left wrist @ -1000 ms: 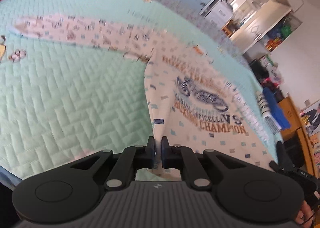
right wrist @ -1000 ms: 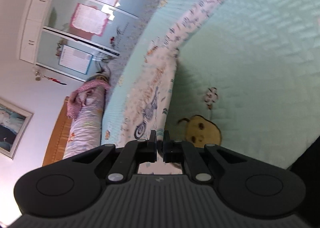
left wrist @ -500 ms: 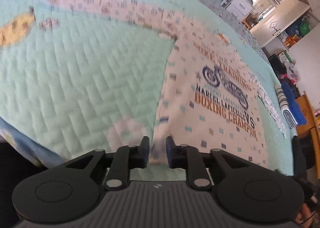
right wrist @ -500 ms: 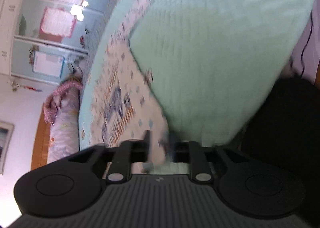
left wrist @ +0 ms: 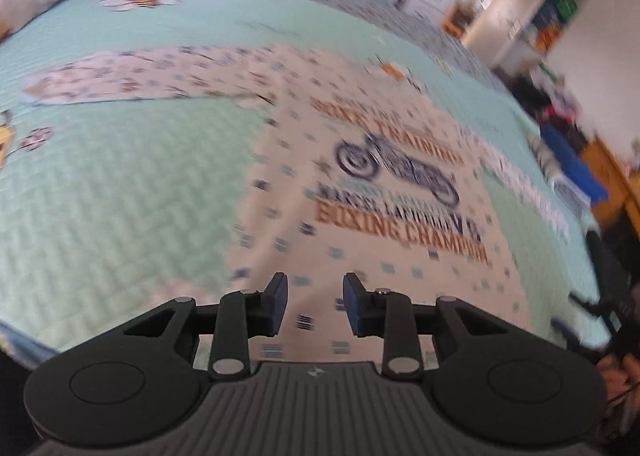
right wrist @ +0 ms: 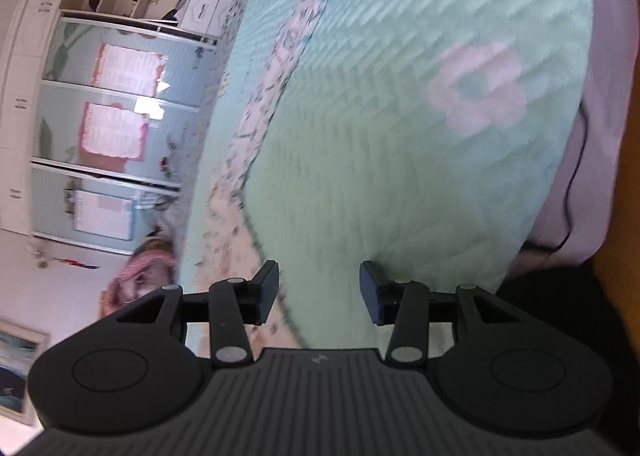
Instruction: Fold clothes
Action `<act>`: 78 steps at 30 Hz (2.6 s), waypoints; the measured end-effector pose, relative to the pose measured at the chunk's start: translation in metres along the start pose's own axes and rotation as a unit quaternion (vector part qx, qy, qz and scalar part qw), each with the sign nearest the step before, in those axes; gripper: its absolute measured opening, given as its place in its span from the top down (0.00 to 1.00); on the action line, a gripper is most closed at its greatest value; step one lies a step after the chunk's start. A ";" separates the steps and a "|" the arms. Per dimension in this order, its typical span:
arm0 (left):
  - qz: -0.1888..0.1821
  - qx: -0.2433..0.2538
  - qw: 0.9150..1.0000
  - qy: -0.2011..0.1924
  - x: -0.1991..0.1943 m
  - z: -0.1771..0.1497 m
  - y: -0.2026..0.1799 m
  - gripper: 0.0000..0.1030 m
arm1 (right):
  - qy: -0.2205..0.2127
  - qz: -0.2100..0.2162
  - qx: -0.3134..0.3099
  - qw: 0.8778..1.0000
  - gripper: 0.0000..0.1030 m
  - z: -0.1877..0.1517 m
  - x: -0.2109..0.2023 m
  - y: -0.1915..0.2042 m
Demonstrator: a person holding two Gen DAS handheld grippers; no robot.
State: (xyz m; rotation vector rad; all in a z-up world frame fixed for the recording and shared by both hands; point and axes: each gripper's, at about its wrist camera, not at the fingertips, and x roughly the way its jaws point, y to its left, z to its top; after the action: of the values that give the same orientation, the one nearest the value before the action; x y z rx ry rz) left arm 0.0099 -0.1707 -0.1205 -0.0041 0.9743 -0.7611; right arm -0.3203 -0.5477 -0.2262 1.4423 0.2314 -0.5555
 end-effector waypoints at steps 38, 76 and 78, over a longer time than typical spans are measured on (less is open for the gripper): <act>0.027 -0.003 0.999 0.029 0.030 0.007 -0.005 0.52 | -0.187 -0.018 0.086 0.978 0.30 0.204 0.108 -0.001; 0.029 -0.066 0.997 0.006 0.030 0.009 0.036 0.47 | -0.182 -0.093 -0.206 0.957 0.92 0.188 0.140 0.161; 0.024 -0.071 0.997 0.003 0.027 0.008 0.040 0.47 | -0.177 -0.092 -0.229 0.953 0.92 0.180 0.147 0.178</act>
State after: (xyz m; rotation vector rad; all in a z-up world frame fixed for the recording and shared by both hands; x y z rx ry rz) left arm 0.0480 -0.1599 -0.1491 -0.1032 1.0286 -0.6472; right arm -0.1398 -0.7501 -0.1166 0.8580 0.1923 -0.8410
